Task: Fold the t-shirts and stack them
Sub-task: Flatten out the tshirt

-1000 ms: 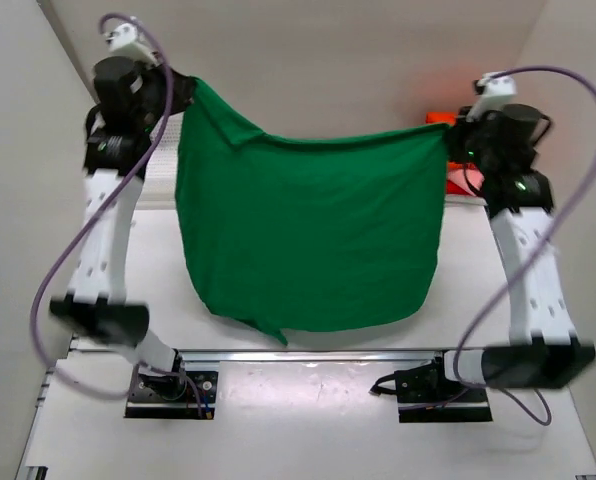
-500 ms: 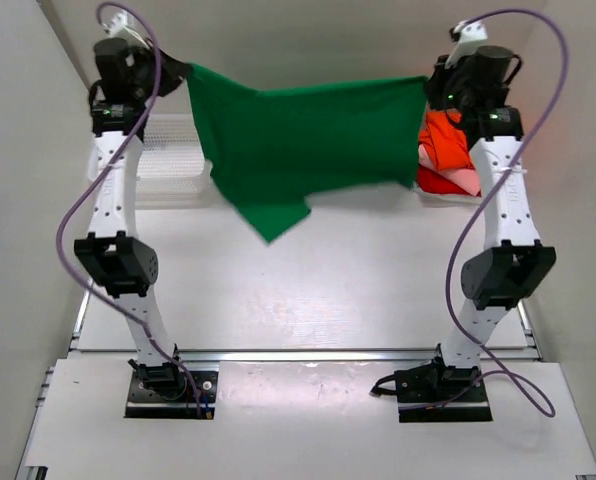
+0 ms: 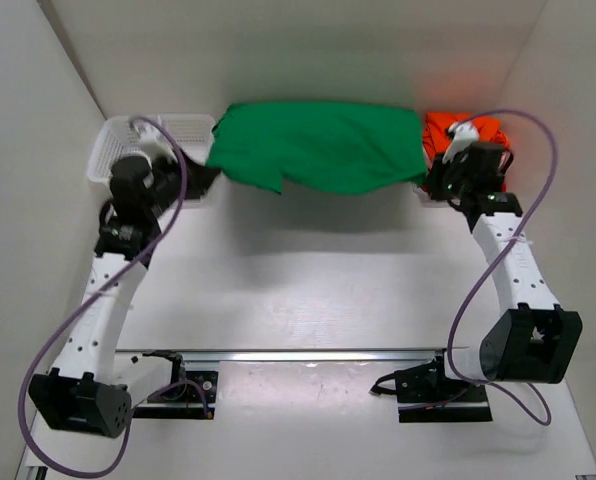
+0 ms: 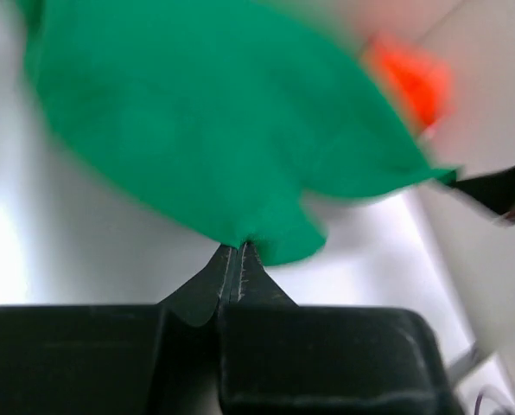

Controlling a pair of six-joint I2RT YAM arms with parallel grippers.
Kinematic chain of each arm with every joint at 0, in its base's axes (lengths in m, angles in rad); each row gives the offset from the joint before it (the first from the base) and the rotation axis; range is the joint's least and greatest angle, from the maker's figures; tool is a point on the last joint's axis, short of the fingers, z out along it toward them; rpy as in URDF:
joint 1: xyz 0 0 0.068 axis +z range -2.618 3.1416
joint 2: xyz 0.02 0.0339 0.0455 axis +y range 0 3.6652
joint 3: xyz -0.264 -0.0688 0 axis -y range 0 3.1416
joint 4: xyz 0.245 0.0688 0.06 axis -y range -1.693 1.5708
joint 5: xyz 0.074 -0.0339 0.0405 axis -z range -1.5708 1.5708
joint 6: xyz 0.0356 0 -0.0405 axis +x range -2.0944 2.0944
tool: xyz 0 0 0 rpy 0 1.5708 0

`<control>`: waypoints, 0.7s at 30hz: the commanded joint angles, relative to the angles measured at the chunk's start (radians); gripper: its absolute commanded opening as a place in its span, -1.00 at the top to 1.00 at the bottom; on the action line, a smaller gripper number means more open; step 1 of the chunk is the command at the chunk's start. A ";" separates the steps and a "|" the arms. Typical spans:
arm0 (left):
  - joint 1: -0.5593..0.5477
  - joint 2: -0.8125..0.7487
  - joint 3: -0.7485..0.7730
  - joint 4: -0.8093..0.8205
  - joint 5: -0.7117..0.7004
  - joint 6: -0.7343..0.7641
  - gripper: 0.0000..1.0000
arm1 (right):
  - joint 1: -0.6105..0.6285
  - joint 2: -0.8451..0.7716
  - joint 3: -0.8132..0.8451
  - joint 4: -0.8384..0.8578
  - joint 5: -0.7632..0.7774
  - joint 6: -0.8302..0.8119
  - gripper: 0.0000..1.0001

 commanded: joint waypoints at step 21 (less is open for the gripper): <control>-0.063 -0.453 -0.657 -0.227 -0.064 0.009 1.00 | 0.046 -0.333 -0.517 -0.535 -0.086 0.252 1.00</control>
